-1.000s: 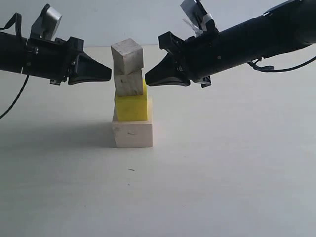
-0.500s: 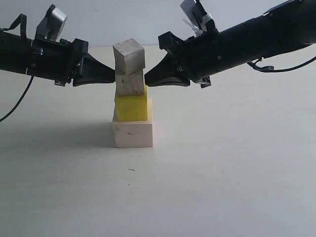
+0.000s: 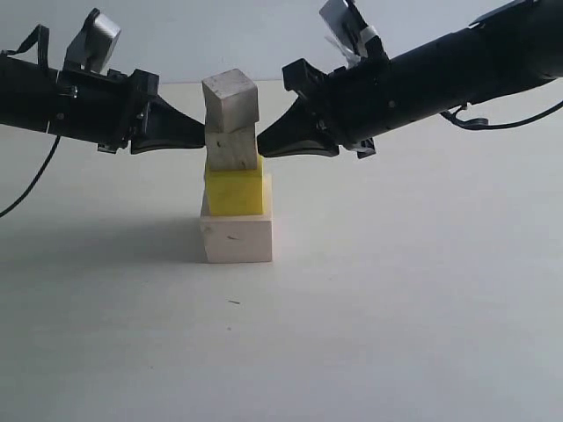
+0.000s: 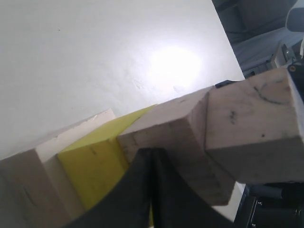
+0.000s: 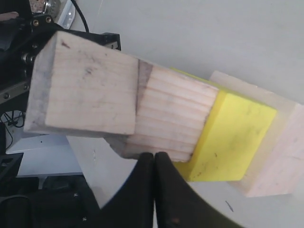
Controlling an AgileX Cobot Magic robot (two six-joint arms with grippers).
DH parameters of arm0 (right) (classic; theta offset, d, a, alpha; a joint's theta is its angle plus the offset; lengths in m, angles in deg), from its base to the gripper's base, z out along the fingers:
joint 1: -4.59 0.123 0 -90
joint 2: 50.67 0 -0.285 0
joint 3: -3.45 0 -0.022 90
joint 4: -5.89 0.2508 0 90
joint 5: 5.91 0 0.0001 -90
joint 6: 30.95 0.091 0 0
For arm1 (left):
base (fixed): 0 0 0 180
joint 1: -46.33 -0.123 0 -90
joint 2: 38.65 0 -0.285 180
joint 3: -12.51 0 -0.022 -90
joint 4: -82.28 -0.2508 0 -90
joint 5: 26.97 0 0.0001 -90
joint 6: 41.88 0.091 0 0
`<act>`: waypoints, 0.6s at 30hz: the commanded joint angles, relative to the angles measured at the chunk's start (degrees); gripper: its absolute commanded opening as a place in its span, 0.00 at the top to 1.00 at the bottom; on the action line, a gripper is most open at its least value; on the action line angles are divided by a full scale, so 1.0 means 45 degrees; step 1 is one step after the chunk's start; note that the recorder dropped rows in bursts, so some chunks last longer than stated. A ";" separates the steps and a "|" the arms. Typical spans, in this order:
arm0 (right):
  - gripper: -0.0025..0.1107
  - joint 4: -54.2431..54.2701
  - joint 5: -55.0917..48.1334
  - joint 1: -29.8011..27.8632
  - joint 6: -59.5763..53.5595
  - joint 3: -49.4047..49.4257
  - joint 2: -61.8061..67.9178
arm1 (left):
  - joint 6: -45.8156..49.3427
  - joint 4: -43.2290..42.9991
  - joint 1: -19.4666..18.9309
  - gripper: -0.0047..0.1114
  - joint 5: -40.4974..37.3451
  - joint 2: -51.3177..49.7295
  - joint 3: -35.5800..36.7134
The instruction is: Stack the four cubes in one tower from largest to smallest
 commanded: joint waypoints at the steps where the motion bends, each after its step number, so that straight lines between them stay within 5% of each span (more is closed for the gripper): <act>1: 0.98 -0.0062 0.0265 0.0001 -0.0098 0.0058 -0.0086 | -0.0036 -0.0027 0.0053 0.96 0.0047 -0.0009 -0.0090; 18: 0.98 0.0718 0.1535 0.0001 -0.0226 0.0013 -0.0484 | -0.0506 -0.0299 -0.0693 0.96 -0.0603 0.1449 -0.0090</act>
